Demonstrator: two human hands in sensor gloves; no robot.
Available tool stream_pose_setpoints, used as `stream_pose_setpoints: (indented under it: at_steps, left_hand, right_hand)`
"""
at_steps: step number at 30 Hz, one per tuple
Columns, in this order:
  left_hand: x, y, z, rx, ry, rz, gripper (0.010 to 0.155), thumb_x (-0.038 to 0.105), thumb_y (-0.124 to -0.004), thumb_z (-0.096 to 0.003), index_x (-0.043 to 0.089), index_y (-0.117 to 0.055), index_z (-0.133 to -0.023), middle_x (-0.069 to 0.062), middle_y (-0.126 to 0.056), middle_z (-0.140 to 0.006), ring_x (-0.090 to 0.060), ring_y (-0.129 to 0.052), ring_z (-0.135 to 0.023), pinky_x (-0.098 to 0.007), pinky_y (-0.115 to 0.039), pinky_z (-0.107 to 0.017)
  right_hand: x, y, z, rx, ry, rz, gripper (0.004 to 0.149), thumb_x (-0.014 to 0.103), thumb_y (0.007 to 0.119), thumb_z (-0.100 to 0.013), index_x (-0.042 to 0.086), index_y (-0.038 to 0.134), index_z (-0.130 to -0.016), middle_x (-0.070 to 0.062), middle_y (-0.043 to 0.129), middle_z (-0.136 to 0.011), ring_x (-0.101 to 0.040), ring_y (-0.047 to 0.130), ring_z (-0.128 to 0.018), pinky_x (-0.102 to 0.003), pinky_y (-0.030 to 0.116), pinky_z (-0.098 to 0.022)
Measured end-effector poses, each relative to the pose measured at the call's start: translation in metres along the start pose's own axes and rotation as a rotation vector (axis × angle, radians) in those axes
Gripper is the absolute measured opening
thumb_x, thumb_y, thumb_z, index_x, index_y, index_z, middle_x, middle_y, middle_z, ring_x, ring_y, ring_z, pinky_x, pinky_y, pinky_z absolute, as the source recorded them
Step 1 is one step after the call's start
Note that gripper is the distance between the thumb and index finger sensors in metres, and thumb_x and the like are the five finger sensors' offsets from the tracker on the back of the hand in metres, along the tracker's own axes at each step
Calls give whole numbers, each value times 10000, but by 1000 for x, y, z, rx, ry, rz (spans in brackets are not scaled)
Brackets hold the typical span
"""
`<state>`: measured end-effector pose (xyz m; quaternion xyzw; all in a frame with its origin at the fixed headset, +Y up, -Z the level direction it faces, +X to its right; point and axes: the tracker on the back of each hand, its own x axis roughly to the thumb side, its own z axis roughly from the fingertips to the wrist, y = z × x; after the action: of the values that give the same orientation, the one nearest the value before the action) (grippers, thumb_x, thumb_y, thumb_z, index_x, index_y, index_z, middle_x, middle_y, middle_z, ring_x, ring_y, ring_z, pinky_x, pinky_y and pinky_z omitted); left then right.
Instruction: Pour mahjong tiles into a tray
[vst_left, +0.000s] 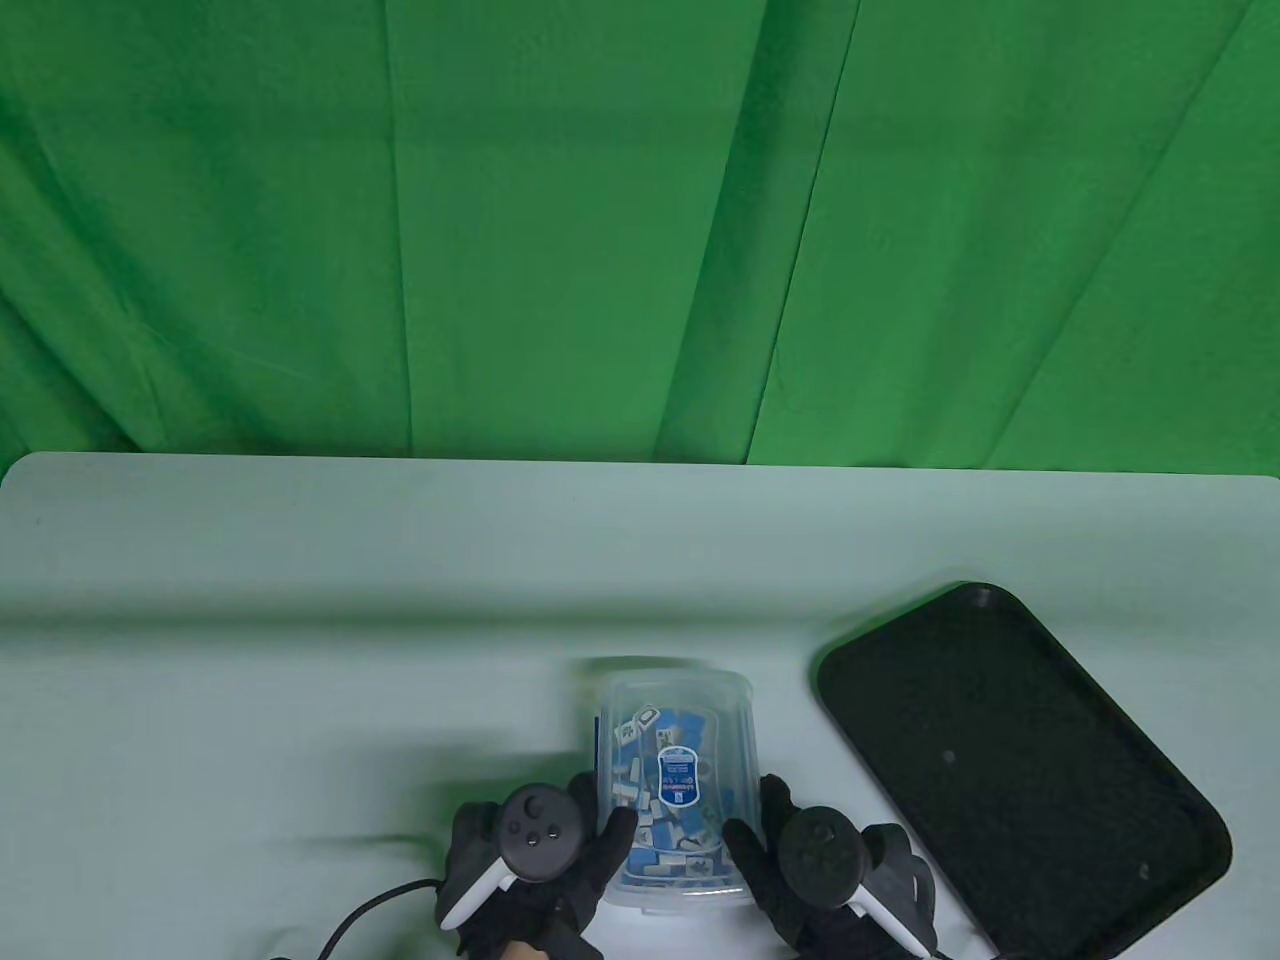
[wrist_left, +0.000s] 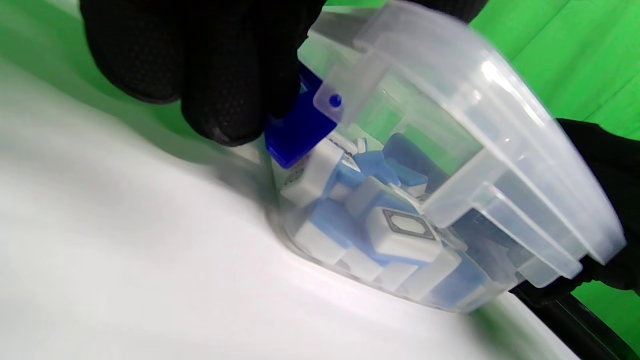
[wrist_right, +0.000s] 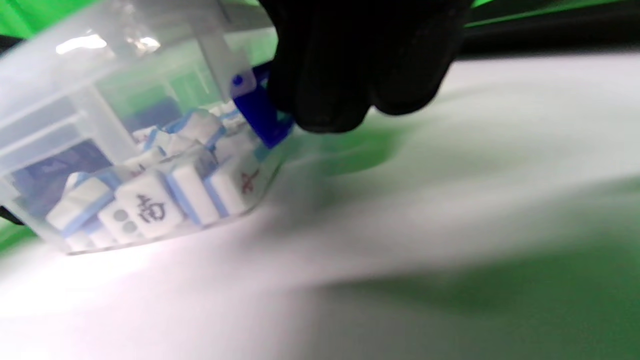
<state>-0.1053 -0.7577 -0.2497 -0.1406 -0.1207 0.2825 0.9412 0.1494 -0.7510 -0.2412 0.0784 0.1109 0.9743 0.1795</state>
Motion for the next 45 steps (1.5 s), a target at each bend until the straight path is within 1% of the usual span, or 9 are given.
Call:
stream_pose_setpoints:
  at_steps: [17,26,30,33,34,37,39,41,45]
  left_hand:
    - [1,1,-1,26,25,-34,719,483,-531,-660,-117,-567,-1053,-225,-903,-804,-311,-998,-588,-569,-788,-496]
    - [9,8,5,69,27,-143,705,488,-532,-658,-91,-652,-1043,-213,-955,-770,-305,-1027,-548,-557,-809,-469]
    - [14,13,11,129,20,-165,694,493,-536,-657,-69,-680,-1037,-207,-966,-756,-305,-1031,-534,-557,-811,-461]
    - [27,23,22,219,19,-285,696,509,-547,-654,-55,-706,-1031,-195,-981,-747,-295,-1041,-525,-548,-821,-457]
    - [31,27,26,256,8,-282,695,507,-553,-653,-57,-708,-1029,-194,-983,-748,-297,-1043,-525,-549,-822,-456]
    - [38,37,37,261,-23,-188,717,488,-585,-653,-119,-650,-1029,-220,-969,-769,-304,-1047,-544,-547,-825,-459]
    - [40,47,45,253,-23,-124,699,440,-603,-661,-164,-621,-1011,-225,-972,-751,-289,-1055,-524,-540,-837,-442]
    - [35,58,51,250,-30,-88,681,412,-598,-666,-176,-604,-1009,-209,-978,-741,-271,-1059,-511,-528,-846,-433]
    - [13,80,63,217,-11,-25,665,385,-578,-677,-181,-574,-1024,-200,-962,-746,-258,-1045,-514,-524,-839,-440]
  right_hand:
    - [0,0,0,-9,6,-13,756,564,482,-678,-35,490,-1139,-116,837,-922,-266,926,-672,-433,807,-580]
    - [-1,-7,5,-72,2,-9,767,610,503,-653,29,518,-1154,-106,846,-932,-279,923,-689,-443,800,-592]
    - [2,-13,11,-132,-2,19,756,618,518,-652,60,525,-1162,-98,829,-956,-292,910,-716,-455,788,-610]
    - [6,-20,18,-236,-45,28,753,636,546,-640,88,550,-1156,-79,834,-953,-290,908,-717,-455,786,-612]
    - [8,-23,21,-274,-68,31,751,633,559,-639,82,558,-1150,-70,847,-933,-277,916,-700,-445,795,-600]
    - [18,-36,31,-324,-112,5,748,612,586,-647,44,563,-1133,-48,879,-868,-232,941,-632,-408,823,-556]
    - [29,-46,37,-345,-148,-59,754,594,604,-652,-2,573,-1113,-42,906,-818,-205,959,-574,-384,845,-513]
    - [45,-57,41,-350,-166,-81,744,567,630,-659,-34,582,-1096,-25,939,-747,-177,974,-503,-360,864,-459]
    - [85,-68,36,-248,-158,23,752,546,642,-671,-72,570,-1094,-30,954,-729,-171,981,-479,-352,871,-440]
